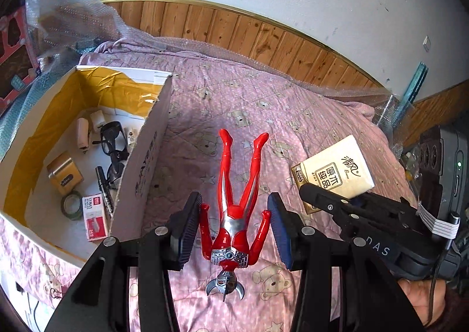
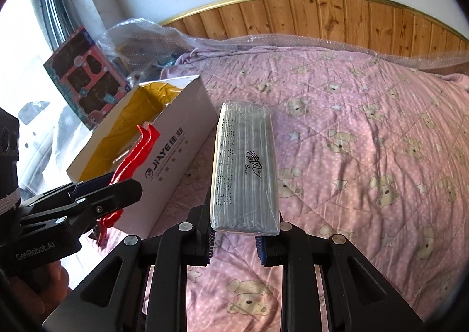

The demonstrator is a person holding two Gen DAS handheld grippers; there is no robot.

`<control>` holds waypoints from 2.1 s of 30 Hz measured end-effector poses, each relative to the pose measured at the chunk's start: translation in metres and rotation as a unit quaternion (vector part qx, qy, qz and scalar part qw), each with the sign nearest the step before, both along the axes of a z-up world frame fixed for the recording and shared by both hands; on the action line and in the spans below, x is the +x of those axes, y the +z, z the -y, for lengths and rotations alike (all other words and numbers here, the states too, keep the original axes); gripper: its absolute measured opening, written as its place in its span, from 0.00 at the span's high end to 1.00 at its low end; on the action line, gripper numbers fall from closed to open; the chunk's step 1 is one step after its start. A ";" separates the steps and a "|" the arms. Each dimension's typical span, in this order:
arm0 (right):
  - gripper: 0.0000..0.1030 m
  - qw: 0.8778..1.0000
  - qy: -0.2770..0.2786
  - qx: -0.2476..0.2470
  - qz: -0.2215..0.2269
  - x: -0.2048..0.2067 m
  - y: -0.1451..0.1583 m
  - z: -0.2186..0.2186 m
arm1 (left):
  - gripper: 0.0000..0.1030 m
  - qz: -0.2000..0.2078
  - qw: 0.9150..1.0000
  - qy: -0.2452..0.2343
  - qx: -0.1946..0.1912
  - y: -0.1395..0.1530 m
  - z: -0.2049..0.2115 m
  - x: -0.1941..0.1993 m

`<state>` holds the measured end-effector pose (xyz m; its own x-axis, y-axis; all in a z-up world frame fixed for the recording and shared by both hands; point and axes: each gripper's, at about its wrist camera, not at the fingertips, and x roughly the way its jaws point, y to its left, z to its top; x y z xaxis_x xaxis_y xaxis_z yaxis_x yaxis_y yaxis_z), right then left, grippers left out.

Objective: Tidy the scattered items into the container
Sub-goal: 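Lift and carry the red toy and tissue pack over the box with both tools, then lower into the box and open the left tool on the toy while the right tool releases the tissue pack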

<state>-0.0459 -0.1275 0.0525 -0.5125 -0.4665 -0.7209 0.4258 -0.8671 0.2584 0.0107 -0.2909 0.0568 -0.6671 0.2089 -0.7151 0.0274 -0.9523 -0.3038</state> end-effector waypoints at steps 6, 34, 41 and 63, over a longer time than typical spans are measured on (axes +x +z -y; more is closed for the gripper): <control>0.77 0.999 0.029 0.010 -0.012 0.011 0.011 0.031 | 0.54 -0.006 1.000 0.029 -0.001 0.004 0.026 0.013; 0.77 0.988 0.142 0.015 -0.061 -0.003 0.062 0.149 | 0.53 -0.022 0.983 0.176 0.047 0.017 0.188 0.044; 0.77 0.986 0.158 0.019 -0.055 -0.035 0.062 0.171 | 0.53 -0.002 0.981 0.180 0.071 0.009 0.208 0.019; 0.76 0.966 0.207 0.152 -0.003 -0.147 -0.011 0.230 | 0.53 0.096 0.968 0.180 0.145 -0.039 0.215 -0.078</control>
